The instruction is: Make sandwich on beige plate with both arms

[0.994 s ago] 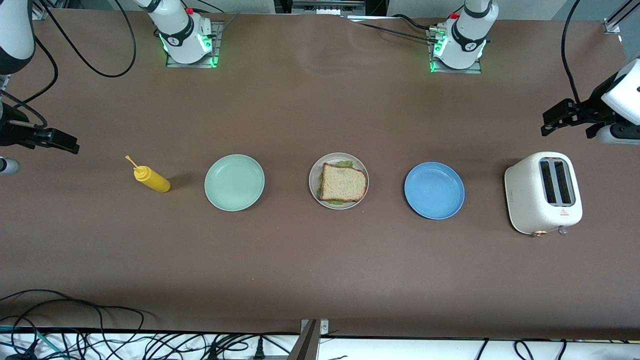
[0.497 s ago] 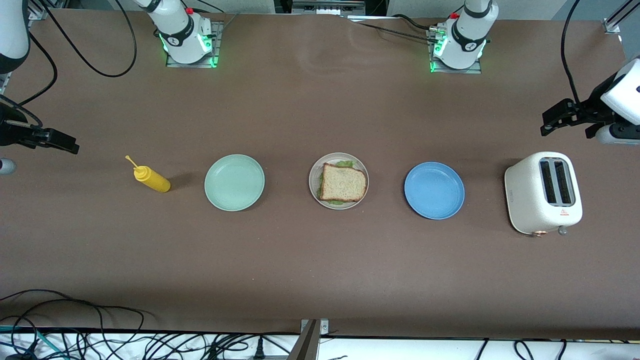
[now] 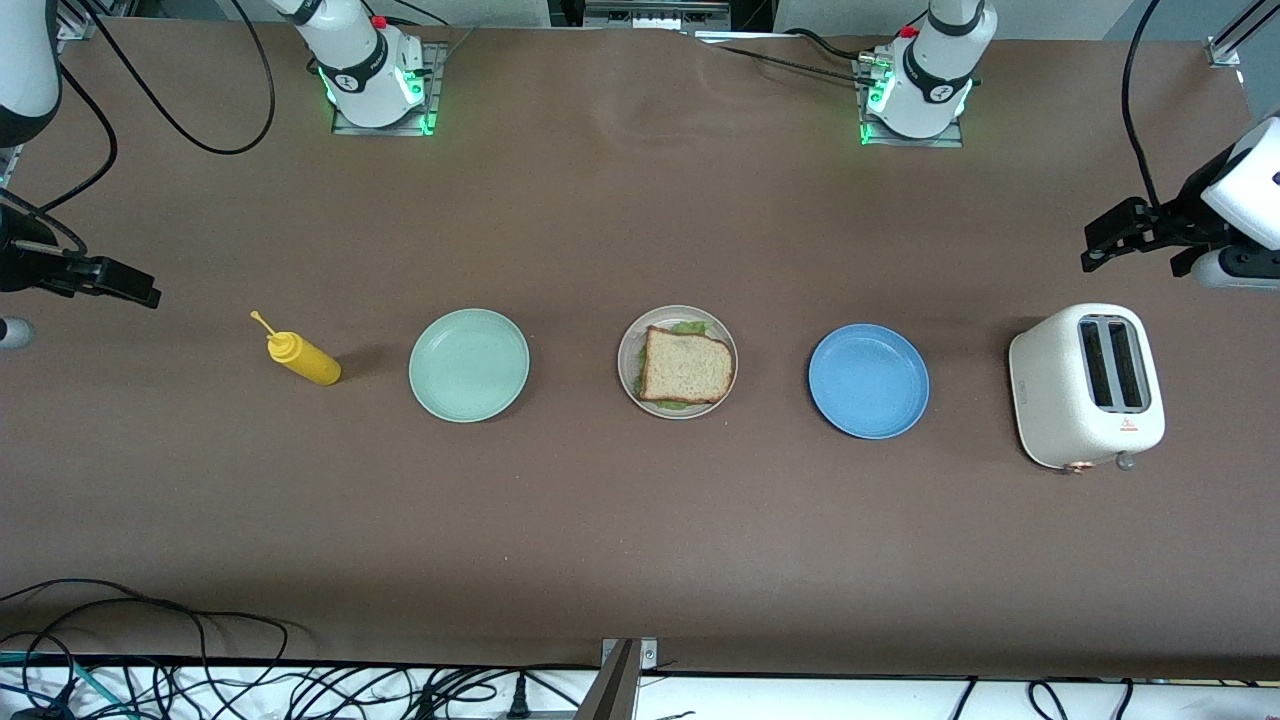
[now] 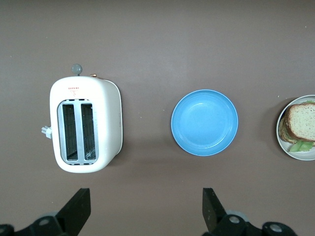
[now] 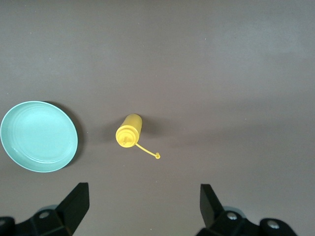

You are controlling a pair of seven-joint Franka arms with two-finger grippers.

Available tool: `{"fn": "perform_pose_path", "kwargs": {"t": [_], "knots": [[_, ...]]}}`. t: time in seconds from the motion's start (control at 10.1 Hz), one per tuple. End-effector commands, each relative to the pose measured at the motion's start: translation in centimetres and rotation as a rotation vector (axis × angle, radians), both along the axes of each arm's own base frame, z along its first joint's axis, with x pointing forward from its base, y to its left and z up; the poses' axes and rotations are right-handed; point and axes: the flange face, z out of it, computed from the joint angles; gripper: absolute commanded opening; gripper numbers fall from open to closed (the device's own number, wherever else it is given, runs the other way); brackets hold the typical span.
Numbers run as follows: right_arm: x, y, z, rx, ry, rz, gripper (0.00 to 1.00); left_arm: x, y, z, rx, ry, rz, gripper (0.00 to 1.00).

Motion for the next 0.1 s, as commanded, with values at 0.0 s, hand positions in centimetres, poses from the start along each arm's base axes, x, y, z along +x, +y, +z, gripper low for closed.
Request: {"fn": "perform_pose_path", "kwargs": {"t": [0.0], "knots": [[0.01,0.08,0.36,0.016,0.001,0.002,1.00,-0.42,0.03,0.67,-0.022,0.001,-0.001,1.00]]}}
